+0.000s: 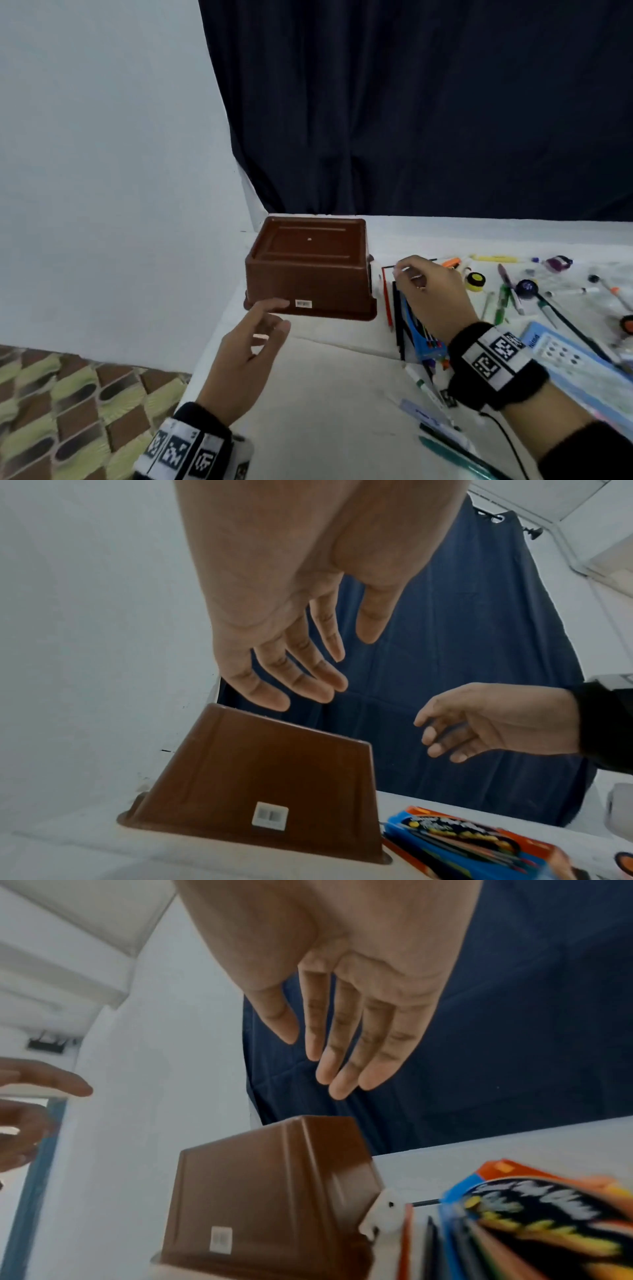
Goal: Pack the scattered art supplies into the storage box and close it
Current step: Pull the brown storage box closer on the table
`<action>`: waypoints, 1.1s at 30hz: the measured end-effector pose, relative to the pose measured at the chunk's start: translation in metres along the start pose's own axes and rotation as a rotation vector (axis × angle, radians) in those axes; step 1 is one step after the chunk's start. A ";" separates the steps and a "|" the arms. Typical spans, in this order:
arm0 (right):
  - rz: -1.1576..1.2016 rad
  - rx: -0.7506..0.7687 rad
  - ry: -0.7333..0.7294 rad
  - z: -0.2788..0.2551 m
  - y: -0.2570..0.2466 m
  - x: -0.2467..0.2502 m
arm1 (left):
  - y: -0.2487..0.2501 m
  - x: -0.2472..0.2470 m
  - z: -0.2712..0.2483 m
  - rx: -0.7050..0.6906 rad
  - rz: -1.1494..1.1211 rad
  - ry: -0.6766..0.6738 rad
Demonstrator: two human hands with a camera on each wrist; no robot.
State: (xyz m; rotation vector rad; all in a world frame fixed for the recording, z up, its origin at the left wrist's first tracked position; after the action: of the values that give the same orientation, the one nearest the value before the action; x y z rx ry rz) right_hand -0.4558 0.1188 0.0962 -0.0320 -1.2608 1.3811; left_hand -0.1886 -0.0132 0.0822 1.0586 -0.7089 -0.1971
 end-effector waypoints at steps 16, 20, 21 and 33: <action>0.149 -0.463 -0.072 0.051 -0.016 -0.115 | -0.096 0.005 0.171 0.268 -0.244 -0.105; 0.217 -0.494 -0.061 0.047 -0.015 -0.114 | -0.101 0.005 0.160 0.280 -0.318 -0.100; 0.237 -0.491 -0.060 0.044 -0.018 -0.112 | -0.100 0.006 0.157 0.271 -0.322 -0.093; 0.789 -0.443 0.009 -0.063 -0.073 -0.056 | -0.054 0.054 0.045 0.091 -0.465 -0.093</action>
State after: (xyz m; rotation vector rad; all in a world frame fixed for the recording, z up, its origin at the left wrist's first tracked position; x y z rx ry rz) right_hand -0.3471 0.0966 0.0836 -0.9230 -1.6061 1.7056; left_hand -0.1654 -0.0985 0.0729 1.2984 -0.5489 -0.6213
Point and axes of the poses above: each hand's wrist, its own z-axis towards the middle knuckle, its own x-axis out of the back of the hand, y = z × x, the point moved 3 cm from there along z, towards the middle knuckle, and after that the axes turned 3 degrees about y, right-handed, at the moved point
